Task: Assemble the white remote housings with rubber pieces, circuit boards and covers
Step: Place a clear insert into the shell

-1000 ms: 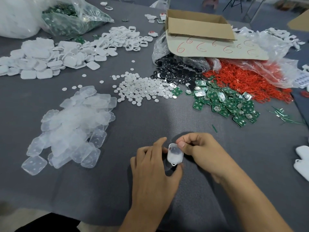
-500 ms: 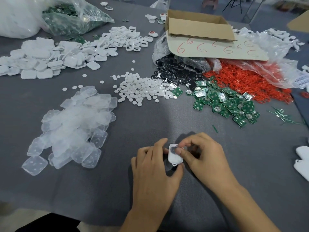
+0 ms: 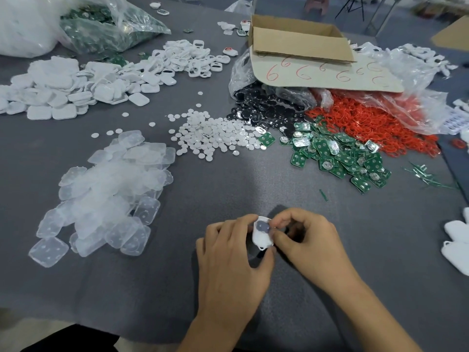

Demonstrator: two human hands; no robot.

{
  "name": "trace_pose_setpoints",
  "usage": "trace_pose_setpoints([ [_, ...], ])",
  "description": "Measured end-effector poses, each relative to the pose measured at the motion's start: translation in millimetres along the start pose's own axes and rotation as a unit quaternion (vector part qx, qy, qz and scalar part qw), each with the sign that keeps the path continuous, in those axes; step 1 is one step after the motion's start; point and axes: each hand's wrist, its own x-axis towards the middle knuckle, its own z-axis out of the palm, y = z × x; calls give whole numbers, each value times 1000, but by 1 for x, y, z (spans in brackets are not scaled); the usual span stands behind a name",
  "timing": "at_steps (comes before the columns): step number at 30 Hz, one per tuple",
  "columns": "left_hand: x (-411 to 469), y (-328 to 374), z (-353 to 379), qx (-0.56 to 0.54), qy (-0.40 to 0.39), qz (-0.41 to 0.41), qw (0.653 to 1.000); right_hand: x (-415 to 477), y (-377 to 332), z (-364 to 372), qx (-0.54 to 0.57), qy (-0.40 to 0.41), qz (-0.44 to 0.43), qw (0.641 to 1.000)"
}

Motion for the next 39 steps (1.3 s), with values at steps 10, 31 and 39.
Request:
trace_pose_setpoints([
  [10, 1, 6, -2, -27, 21, -19, 999, -5, 0, 8, -28, 31, -36, 998],
  [31, 84, 38, 8, -182, -23, 7, 983, 74, 25, -11, -57, 210, -2, 976],
  [39, 184, 45, 59, -130, -157, 117, 972, 125, 37, 0, -91, 249, -39, 963],
])
